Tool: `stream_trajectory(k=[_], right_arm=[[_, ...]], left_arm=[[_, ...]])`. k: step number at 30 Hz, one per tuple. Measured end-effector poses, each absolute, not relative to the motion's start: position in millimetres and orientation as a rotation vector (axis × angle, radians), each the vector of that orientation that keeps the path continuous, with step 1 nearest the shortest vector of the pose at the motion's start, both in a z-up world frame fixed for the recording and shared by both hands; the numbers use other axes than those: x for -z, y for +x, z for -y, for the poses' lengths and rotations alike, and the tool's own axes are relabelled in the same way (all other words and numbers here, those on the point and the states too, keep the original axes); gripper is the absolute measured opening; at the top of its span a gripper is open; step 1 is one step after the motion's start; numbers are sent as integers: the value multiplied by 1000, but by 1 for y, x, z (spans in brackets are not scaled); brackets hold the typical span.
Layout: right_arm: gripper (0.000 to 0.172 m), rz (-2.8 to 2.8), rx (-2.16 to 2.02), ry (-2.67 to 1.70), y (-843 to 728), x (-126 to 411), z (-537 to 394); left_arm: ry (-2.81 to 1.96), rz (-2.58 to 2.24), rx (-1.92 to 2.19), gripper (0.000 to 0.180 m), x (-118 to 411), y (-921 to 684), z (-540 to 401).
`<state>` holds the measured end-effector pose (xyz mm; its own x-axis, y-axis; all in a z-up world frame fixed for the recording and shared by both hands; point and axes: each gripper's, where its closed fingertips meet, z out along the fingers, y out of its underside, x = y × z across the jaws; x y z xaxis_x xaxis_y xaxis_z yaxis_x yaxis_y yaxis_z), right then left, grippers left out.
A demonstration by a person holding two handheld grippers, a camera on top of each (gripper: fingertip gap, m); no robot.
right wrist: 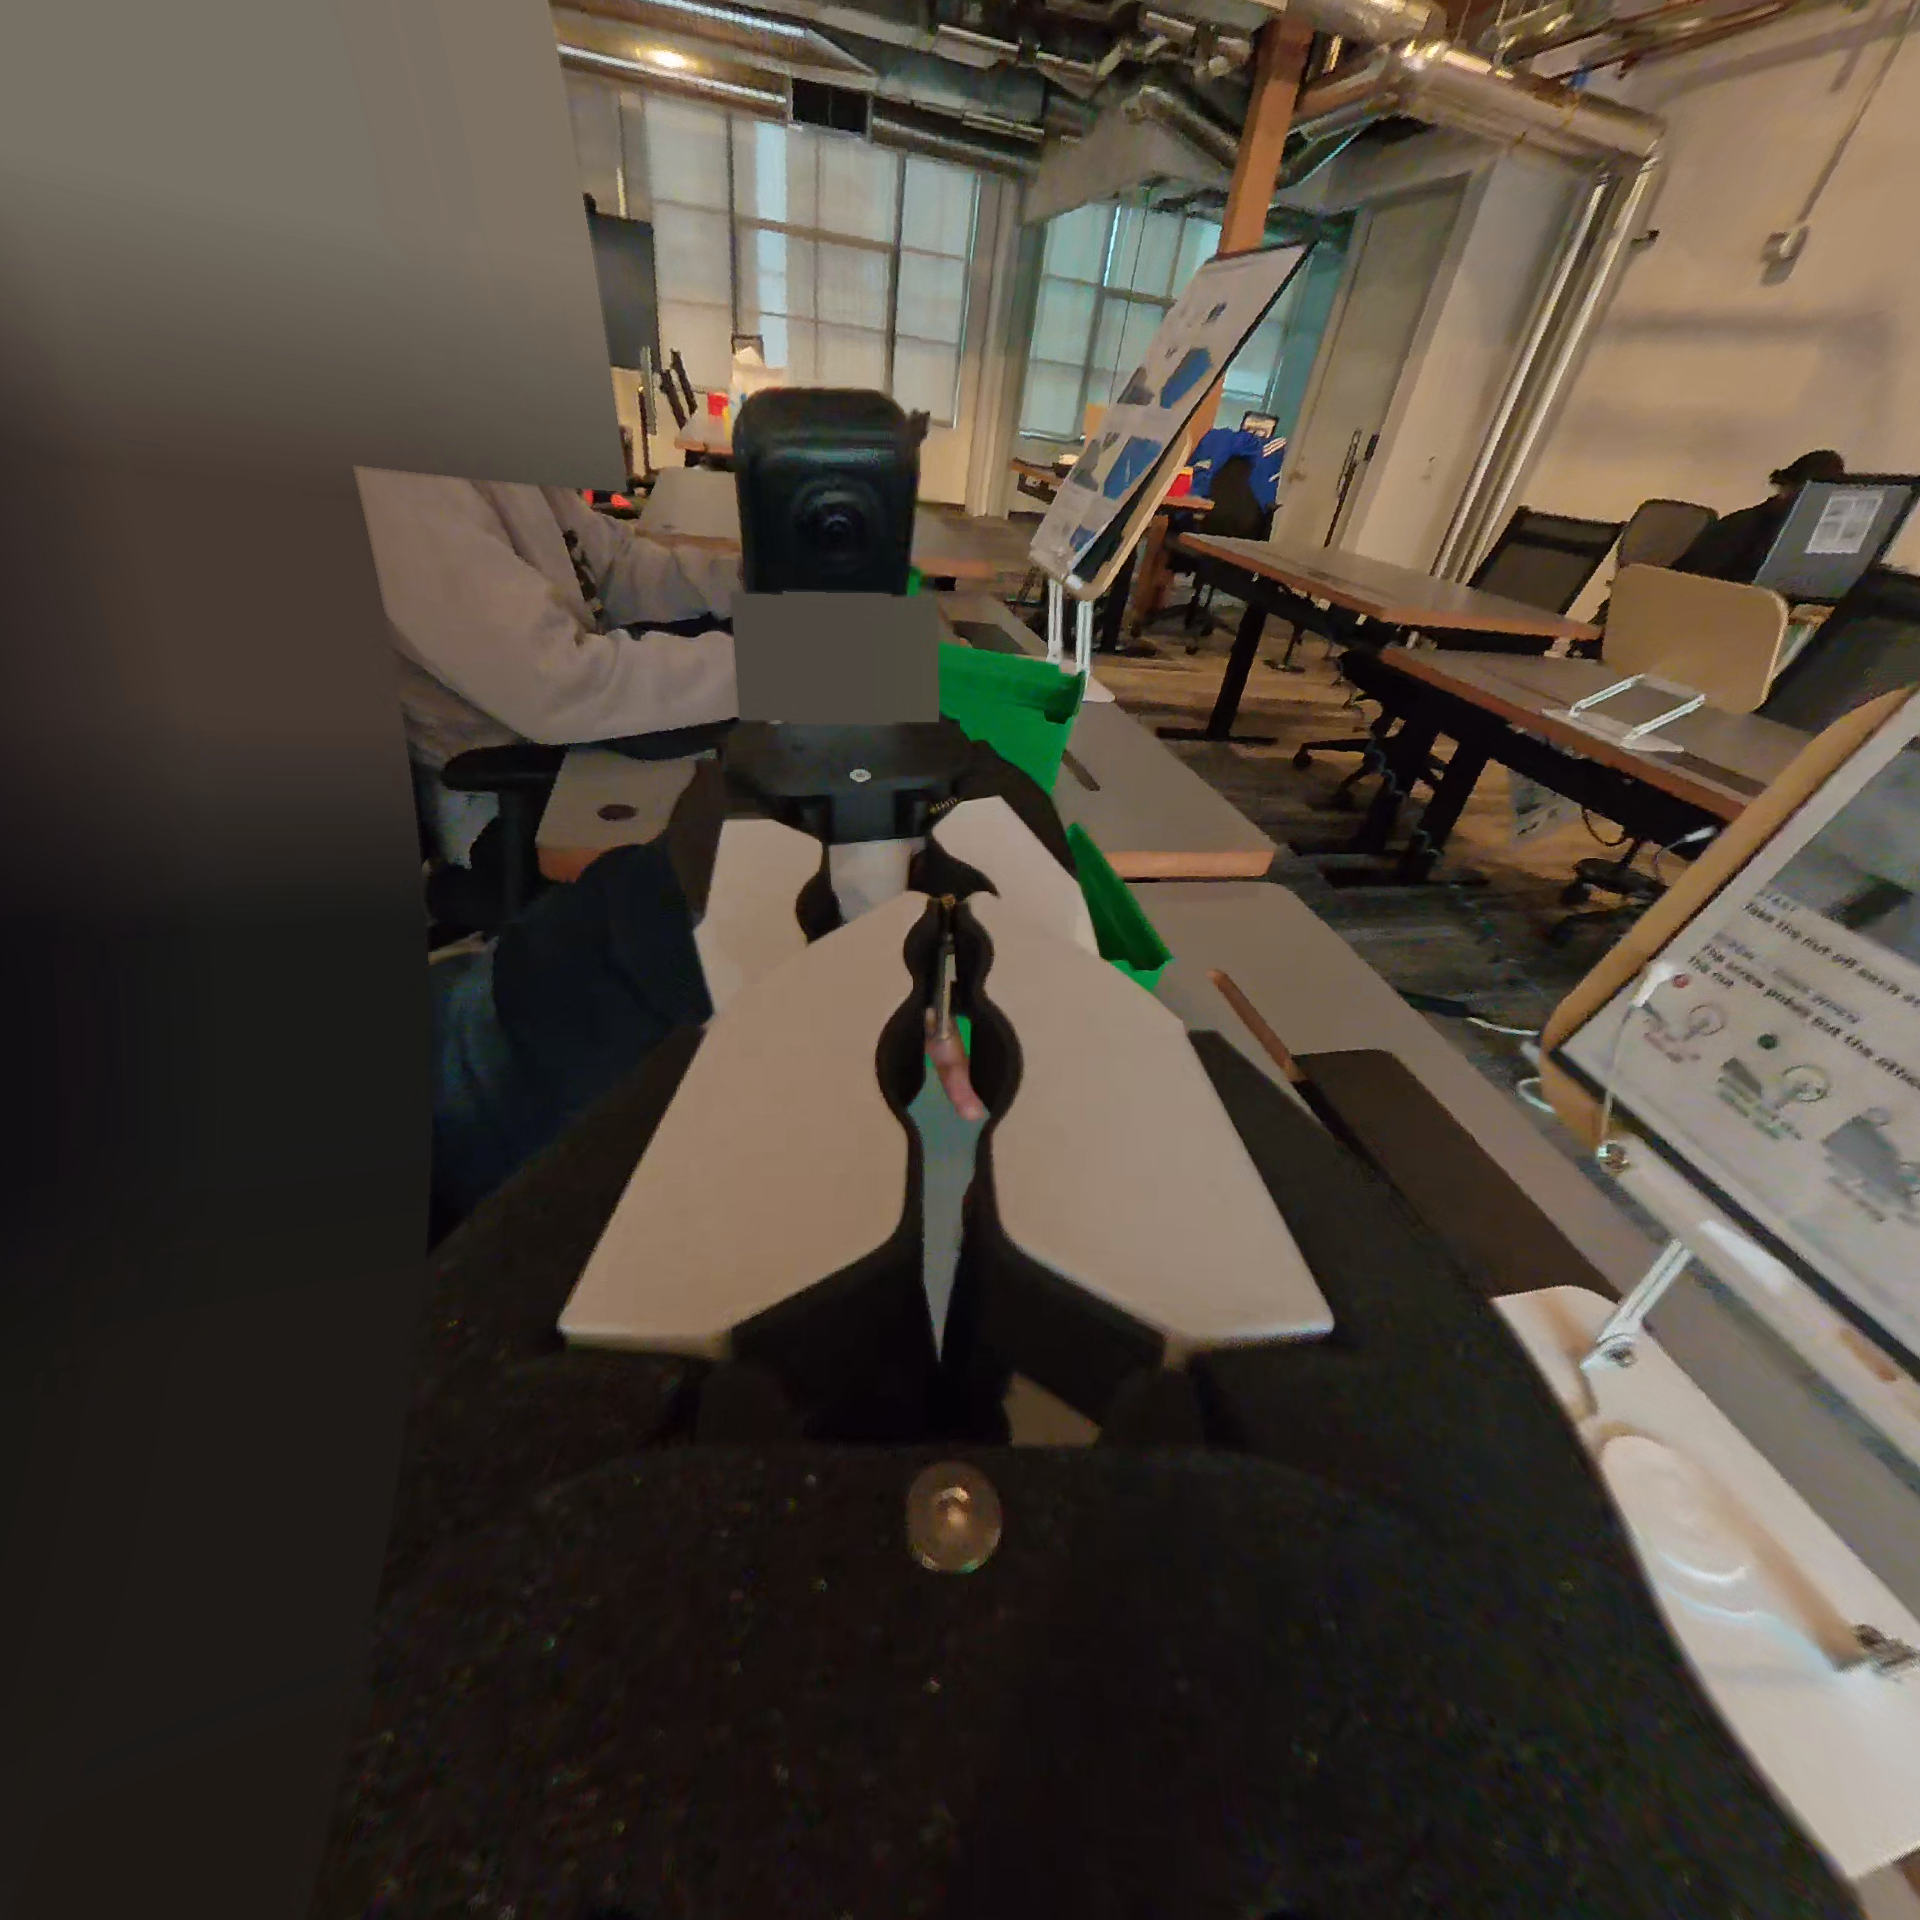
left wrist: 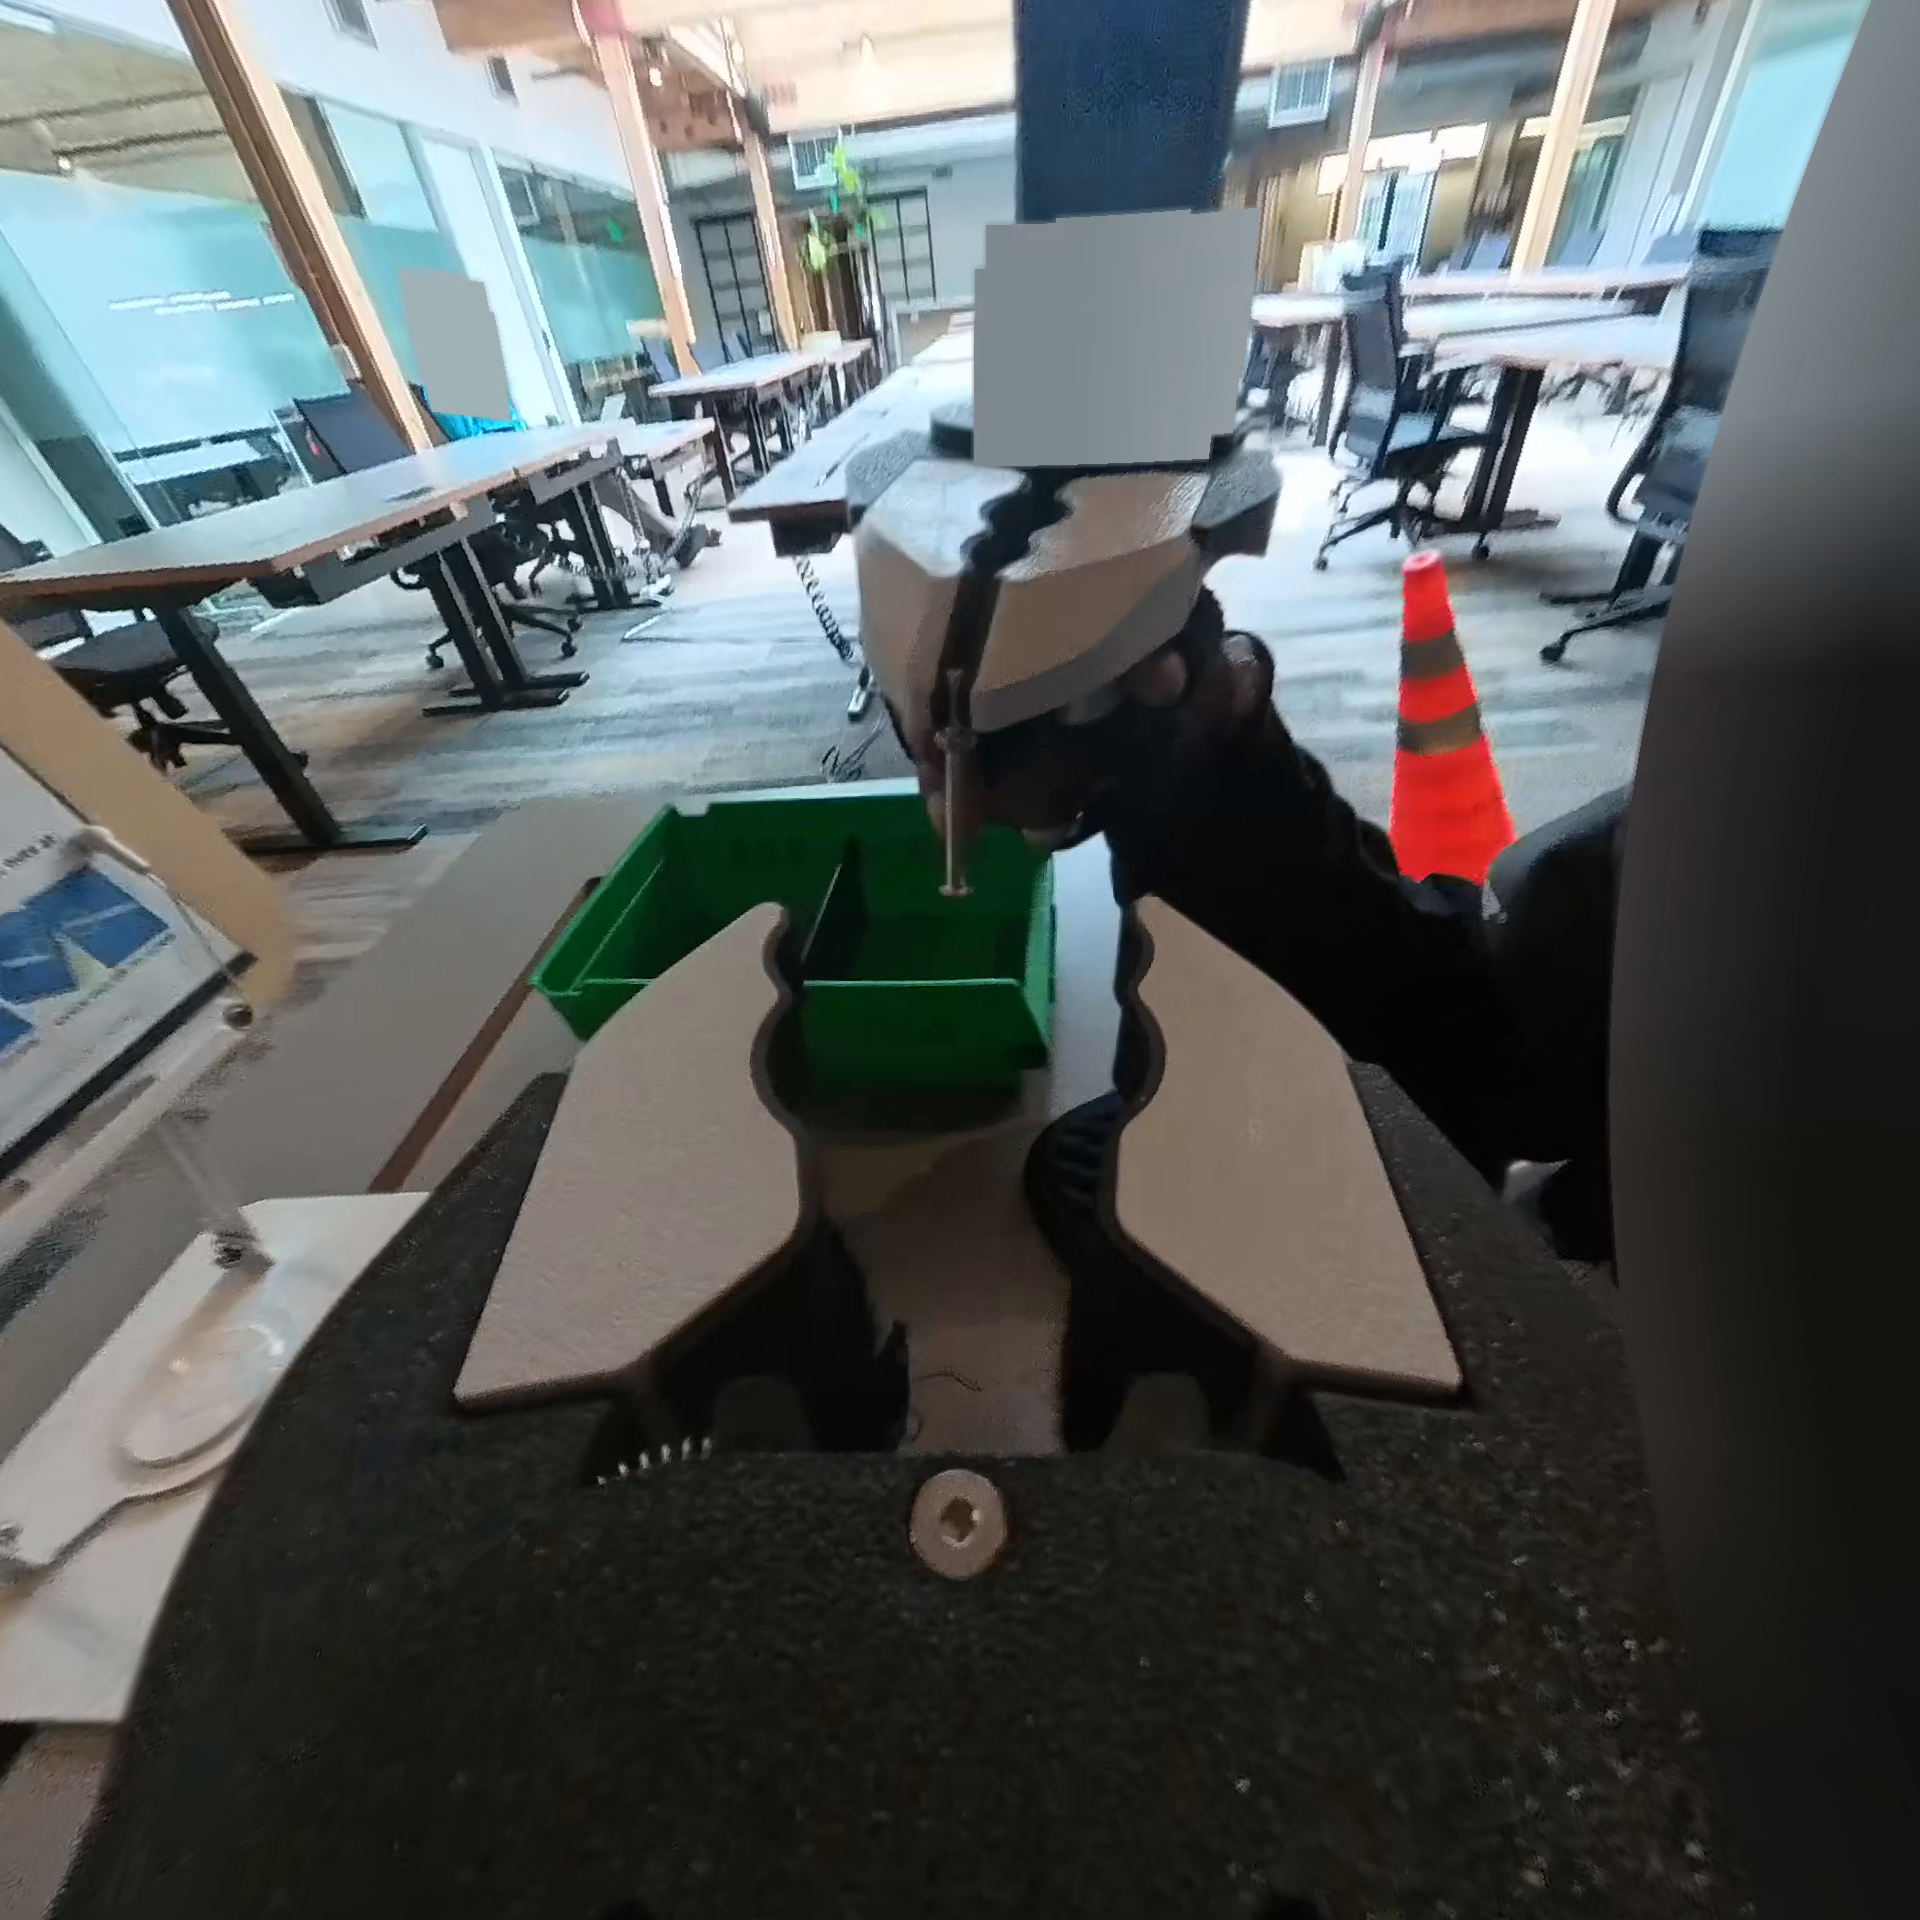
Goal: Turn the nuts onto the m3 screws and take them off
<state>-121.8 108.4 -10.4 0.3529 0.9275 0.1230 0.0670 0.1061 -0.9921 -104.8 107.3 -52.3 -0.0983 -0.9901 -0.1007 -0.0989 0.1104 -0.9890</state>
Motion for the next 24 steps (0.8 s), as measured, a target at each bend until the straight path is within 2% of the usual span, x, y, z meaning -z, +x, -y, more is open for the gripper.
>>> stream_trajectory(k=[11, 24], right_arm=[[1, 987, -857, -1305, -111, 24, -129], [1, 986, -832, -1385, -101, 39, -141]], left_arm=[[-1105, -1398, 1287, 38, 73, -83, -119], [-1152, -1395, 1370, 29, 86, -72, -123]])
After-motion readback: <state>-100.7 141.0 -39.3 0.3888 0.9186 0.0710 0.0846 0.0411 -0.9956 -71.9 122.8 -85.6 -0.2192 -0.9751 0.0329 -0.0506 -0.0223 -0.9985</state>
